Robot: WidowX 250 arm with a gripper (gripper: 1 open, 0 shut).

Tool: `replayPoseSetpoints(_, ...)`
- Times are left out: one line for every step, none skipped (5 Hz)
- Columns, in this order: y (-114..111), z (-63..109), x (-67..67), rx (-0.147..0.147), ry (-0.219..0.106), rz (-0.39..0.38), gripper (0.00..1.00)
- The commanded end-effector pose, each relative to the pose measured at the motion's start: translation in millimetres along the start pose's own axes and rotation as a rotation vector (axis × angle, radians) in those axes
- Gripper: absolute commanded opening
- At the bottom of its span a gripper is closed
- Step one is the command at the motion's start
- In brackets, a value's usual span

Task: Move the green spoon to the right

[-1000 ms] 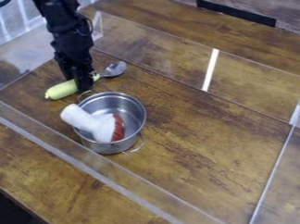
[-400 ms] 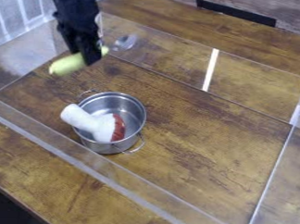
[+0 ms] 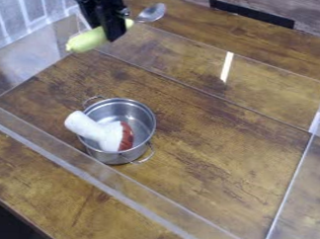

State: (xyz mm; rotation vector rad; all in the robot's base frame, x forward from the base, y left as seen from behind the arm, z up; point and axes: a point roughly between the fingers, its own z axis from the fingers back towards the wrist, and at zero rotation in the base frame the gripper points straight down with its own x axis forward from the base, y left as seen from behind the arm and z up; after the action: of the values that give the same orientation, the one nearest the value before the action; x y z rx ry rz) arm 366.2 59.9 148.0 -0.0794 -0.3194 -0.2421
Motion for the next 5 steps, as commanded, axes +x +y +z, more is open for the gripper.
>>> replayPoseSetpoints(-37.0,15.7,2.3,0.038,-0.078,0.014,0.00)
replayPoseSetpoints(-69.5,5.4,0.7,-0.014,-0.076,-0.055,0.00)
replayPoseSetpoints(-100.8,-7.3,-0.8,-0.049,-0.070,-0.106,0.00)
replayPoseSetpoints(-117.0,-7.8,-3.3,-0.054,-0.061,-0.110,0.00)
replayPoseSetpoints(-122.5,-7.0,-5.7,-0.049,-0.058,-0.091,0.00)
